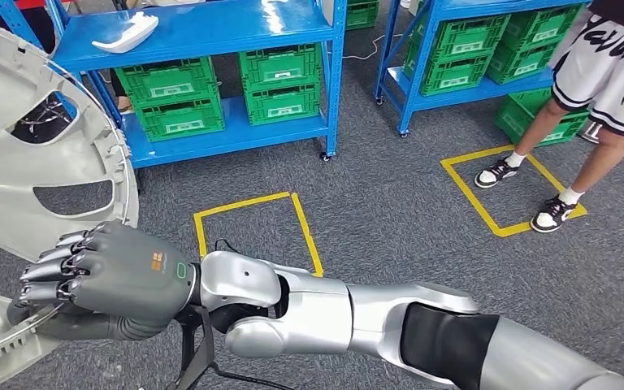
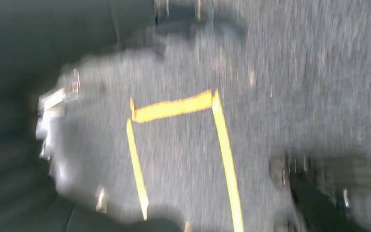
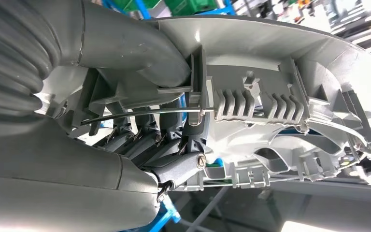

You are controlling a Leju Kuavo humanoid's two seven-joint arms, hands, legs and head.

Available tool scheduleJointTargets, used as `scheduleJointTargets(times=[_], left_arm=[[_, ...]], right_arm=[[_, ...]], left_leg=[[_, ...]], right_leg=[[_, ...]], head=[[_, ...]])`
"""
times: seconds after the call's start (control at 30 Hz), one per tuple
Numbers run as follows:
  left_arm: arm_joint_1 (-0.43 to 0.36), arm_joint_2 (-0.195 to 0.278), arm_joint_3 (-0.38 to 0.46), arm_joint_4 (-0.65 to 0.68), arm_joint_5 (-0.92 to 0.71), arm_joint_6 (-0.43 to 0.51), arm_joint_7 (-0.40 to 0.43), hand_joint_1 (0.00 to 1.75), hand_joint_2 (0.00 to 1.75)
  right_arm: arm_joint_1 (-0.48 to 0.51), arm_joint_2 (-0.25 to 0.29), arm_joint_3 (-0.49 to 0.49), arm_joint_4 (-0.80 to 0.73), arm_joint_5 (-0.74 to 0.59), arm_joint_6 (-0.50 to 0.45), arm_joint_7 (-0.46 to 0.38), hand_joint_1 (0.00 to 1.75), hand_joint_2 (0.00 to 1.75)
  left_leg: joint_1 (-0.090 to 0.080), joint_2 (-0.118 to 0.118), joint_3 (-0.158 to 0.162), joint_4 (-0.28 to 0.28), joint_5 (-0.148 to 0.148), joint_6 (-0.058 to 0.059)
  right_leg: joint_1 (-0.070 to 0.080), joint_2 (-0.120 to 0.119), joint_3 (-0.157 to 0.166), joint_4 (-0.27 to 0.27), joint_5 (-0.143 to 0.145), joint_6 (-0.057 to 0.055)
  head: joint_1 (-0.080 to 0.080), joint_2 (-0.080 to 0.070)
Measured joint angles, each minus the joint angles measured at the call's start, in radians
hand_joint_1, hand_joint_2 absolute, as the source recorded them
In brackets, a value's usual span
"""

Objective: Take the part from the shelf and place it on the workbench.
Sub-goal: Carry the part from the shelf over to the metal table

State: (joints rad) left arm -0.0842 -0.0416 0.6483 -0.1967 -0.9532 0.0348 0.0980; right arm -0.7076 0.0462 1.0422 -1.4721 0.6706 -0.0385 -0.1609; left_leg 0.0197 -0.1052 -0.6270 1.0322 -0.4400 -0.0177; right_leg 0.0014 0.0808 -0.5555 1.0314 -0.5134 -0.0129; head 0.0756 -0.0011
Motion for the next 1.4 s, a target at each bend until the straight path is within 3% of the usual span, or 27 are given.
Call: scheduleJointTargets(times=[0.07,0.1,0.17,0.23,0.3,0.33,0.37,0.43,0.47,0.5,0.57,0.6,0.67,0.73,0.77,0.8,0.83,0.9,0.97,1.03,1.1,1.17,1.23,1.3,1.33,1.37,1.4], left_arm=[[0.002,0.001,0.0,0.0,-0.002,-0.003,0.0,0.0,1.75],[0.003,0.001,0.0,0.0,-0.003,-0.004,0.0,0.0,1.75],[0.003,0.001,0.0,0.0,-0.007,-0.006,0.0,0.0,1.75],[0.001,0.0,0.0,0.0,-0.011,-0.007,-0.001,0.0,1.75],[0.0,0.0,0.0,0.0,-0.016,-0.007,-0.001,0.0,1.75],[0.0,0.0,0.0,0.0,-0.018,-0.007,0.0,0.0,1.75],[0.001,0.001,0.0,0.0,-0.019,-0.007,0.0,0.0,1.75],[0.0,0.002,0.0,0.0,-0.019,-0.007,0.0,0.0,1.75],[-0.002,0.002,0.0,0.0,-0.019,-0.007,0.0,0.0,1.75],[-0.002,0.002,0.0,0.0,-0.019,-0.007,0.0,0.0,1.75],[0.0,0.002,0.0,0.0,-0.018,-0.006,0.0,0.0,1.75],[0.003,0.002,0.001,0.0,-0.017,-0.006,-0.002,0.0,1.75],[0.006,0.002,0.004,0.0,-0.014,-0.006,-0.006,0.0,1.75],[0.005,0.002,0.007,0.0,-0.014,-0.006,-0.011,0.0,1.75],[0.005,0.002,0.007,0.0,-0.015,-0.006,-0.012,0.0,1.75],[0.006,0.002,0.007,0.0,-0.015,-0.007,-0.012,0.0,1.75],[0.007,0.001,0.007,0.0,-0.017,-0.008,-0.012,0.0,1.75],[0.01,0.001,0.007,0.0,-0.019,-0.009,-0.012,0.0,1.75],[0.009,0.0,0.008,0.0,-0.02,-0.01,-0.011,0.0,1.75],[0.009,-0.001,0.008,0.0,-0.02,-0.01,-0.01,0.0,1.75],[0.012,-0.001,0.008,0.0,-0.02,-0.011,-0.007,0.0,1.75],[0.013,-0.001,0.008,0.0,-0.021,-0.012,-0.005,0.0,1.75],[0.009,-0.003,0.008,0.0,-0.022,-0.012,-0.004,0.0,1.75],[0.006,-0.005,0.008,0.0,-0.022,-0.012,-0.004,0.0,1.75],[0.006,-0.005,0.008,0.0,-0.023,-0.013,-0.004,0.0,1.75],[0.007,-0.005,0.008,0.0,-0.023,-0.013,-0.004,0.0,1.75],[0.008,-0.005,0.008,0.0,-0.023,-0.013,-0.005,0.0,1.75]], right_arm=[[-0.001,0.0,0.0,0.0,-0.002,0.004,0.001,1.75,1.75],[-0.001,0.0,0.0,0.0,-0.003,0.005,0.002,1.75,1.75],[-0.001,0.001,0.0,0.0,-0.004,0.007,0.002,1.75,1.75],[-0.001,0.0,-0.001,0.0,-0.004,0.01,0.001,1.75,1.75],[0.003,0.0,0.0,0.0,-0.006,0.018,0.0,1.75,1.75],[0.005,0.0,0.0,0.0,-0.008,0.023,-0.001,1.75,1.75],[0.008,0.0,0.0,0.0,-0.009,0.027,-0.002,1.75,1.75],[0.01,0.0,0.0,0.0,-0.009,0.031,-0.008,1.75,1.75],[0.01,-0.001,0.0,0.0,-0.008,0.032,-0.012,1.75,1.75],[0.01,-0.001,0.0,0.0,-0.006,0.033,-0.016,1.75,1.75],[0.01,0.0,0.0,0.0,-0.004,0.035,-0.02,1.75,1.75],[0.01,0.0,0.0,0.0,-0.004,0.036,-0.02,1.75,1.75],[0.008,0.0,0.001,0.0,-0.003,0.036,-0.019,1.75,1.75],[0.008,-0.001,0.002,0.0,-0.002,0.036,-0.02,1.75,1.75],[0.008,-0.002,0.003,0.001,-0.001,0.037,-0.02,1.75,1.75],[0.008,-0.003,0.004,0.001,0.0,0.037,-0.021,1.75,1.75],[0.008,-0.004,0.004,0.002,0.0,0.037,-0.02,1.75,1.75],[0.008,-0.005,0.005,0.004,-0.001,0.037,-0.02,1.75,1.75],[0.007,-0.005,0.005,0.004,-0.001,0.037,-0.02,1.75,1.75],[0.005,-0.005,0.005,0.004,0.0,0.037,-0.02,1.75,1.75],[0.003,-0.004,0.006,0.004,-0.001,0.037,-0.016,1.75,1.75],[-0.001,-0.002,0.006,0.004,-0.001,0.037,-0.012,1.75,1.75],[-0.004,-0.001,0.006,0.004,-0.001,0.035,-0.011,1.75,1.75],[-0.005,-0.001,0.008,0.004,0.0,0.034,-0.01,1.75,1.75],[-0.005,-0.001,0.01,0.004,0.0,0.033,-0.008,1.75,1.75],[-0.005,-0.001,0.012,0.005,0.0,0.032,-0.006,1.75,1.75],[-0.005,-0.001,0.013,0.005,0.0,0.031,-0.004,1.75,1.75]], left_leg=[[0.003,-0.018,-0.007,-0.006,0.009,-0.015],[0.002,-0.013,-0.012,-0.004,0.008,-0.02],[-0.001,0.032,-0.04,0.048,-0.025,-0.028],[-0.002,0.082,-0.093,0.172,-0.091,-0.034],[-0.001,0.096,-0.126,0.261,-0.122,-0.039],[-0.001,0.099,-0.115,0.254,-0.112,-0.039],[-0.001,0.107,-0.084,0.207,-0.086,-0.038],[-0.006,0.147,-0.003,0.069,-0.041,-0.031],[-0.009,0.163,0.022,0.022,-0.03,-0.024],[-0.013,0.172,0.033,-0.002,-0.028,-0.018],[-0.014,0.155,0.028,-0.004,-0.025,-0.005],[-0.012,0.145,0.026,-0.006,-0.023,0.0],[-0.007,0.124,0.024,-0.01,-0.016,0.011],[-0.005,0.102,0.018,-0.011,-0.01,0.019],[-0.006,0.089,0.014,-0.01,-0.009,0.021],[-0.006,0.076,0.011,-0.008,-0.008,0.021],[-0.005,0.062,0.009,-0.006,-0.007,0.02],[-0.004,0.032,0.007,-0.002,-0.004,0.016],[-0.004,0.006,0.003,0.001,0.0,0.006],[-0.003,-0.013,-0.004,-0.002,0.007,-0.008],[0.0,-0.021,-0.01,-0.009,0.015,-0.023],[-0.001,0.023,-0.028,0.019,-0.005,-0.031],[-0.003,0.079,-0.073,0.12,-0.066,-0.037],[-0.001,0.093,-0.121,0.237,-0.116,-0.043],[-0.001,0.095,-0.125,0.258,-0.118,-0.045],[-0.001,0.098,-0.111,0.242,-0.102,-0.045],[-0.001,0.106,-0.076,0.187,-0.074,-0.045]], right_leg=[[0.001,-0.019,-0.001,-0.005,0.007,-0.005],[-0.001,-0.031,0.0,-0.009,0.011,-0.011],[-0.006,-0.058,0.0,-0.018,0.02,-0.023],[-0.004,-0.086,-0.003,-0.019,0.021,-0.028],[-0.002,-0.115,-0.005,-0.018,0.02,-0.029],[-0.001,-0.129,-0.005,-0.018,0.02,-0.029],[-0.001,-0.142,-0.006,-0.017,0.02,-0.028],[0.003,-0.166,-0.006,-0.011,0.016,-0.023],[0.006,-0.175,-0.008,-0.009,0.015,-0.019],[0.009,-0.183,-0.009,-0.007,0.014,-0.015],[0.012,-0.2,-0.009,-0.006,0.013,-0.007],[0.01,-0.2,-0.008,-0.003,0.009,-0.001],[0.005,-0.159,-0.025,0.041,-0.024,0.012],[-0.001,-0.104,-0.078,0.159,-0.087,0.021],[-0.002,-0.092,-0.11,0.225,-0.114,0.023],[-0.003,-0.088,-0.131,0.267,-0.125,0.024],[-0.003,-0.087,-0.135,0.275,-0.116,0.023],[-0.006,-0.071,-0.087,0.176,-0.052,0.019],[-0.009,-0.03,-0.028,0.05,-0.005,0.013],[-0.007,-0.013,-0.012,0.007,0.002,0.009],[-0.005,-0.035,-0.011,0.0,0.011,-0.002],[-0.008,-0.058,-0.009,-0.01,0.02,-0.018],[-0.007,-0.084,-0.01,-0.013,0.023,-0.027],[-0.004,-0.112,-0.012,-0.012,0.023,-0.029],[-0.003,-0.127,-0.013,-0.012,0.022,-0.029],[-0.003,-0.14,-0.013,-0.011,0.022,-0.028],[-0.003,-0.153,-0.013,-0.009,0.02,-0.027]], head=[[0.002,0.0],[0.002,0.0],[-0.003,0.0],[-0.007,0.0],[-0.007,0.0],[-0.007,0.0],[-0.007,0.0],[-0.008,0.0],[-0.007,0.0],[-0.006,0.0],[-0.005,0.0],[-0.005,0.0],[-0.004,0.0],[-0.003,0.0],[-0.002,0.0],[-0.002,0.0],[-0.002,0.0],[-0.002,0.0],[-0.002,0.0],[-0.002,0.0],[-0.002,0.0],[-0.006,0.0],[-0.01,0.0],[-0.01,0.0],[-0.01,0.0],[-0.011,0.0],[-0.011,0.0]])
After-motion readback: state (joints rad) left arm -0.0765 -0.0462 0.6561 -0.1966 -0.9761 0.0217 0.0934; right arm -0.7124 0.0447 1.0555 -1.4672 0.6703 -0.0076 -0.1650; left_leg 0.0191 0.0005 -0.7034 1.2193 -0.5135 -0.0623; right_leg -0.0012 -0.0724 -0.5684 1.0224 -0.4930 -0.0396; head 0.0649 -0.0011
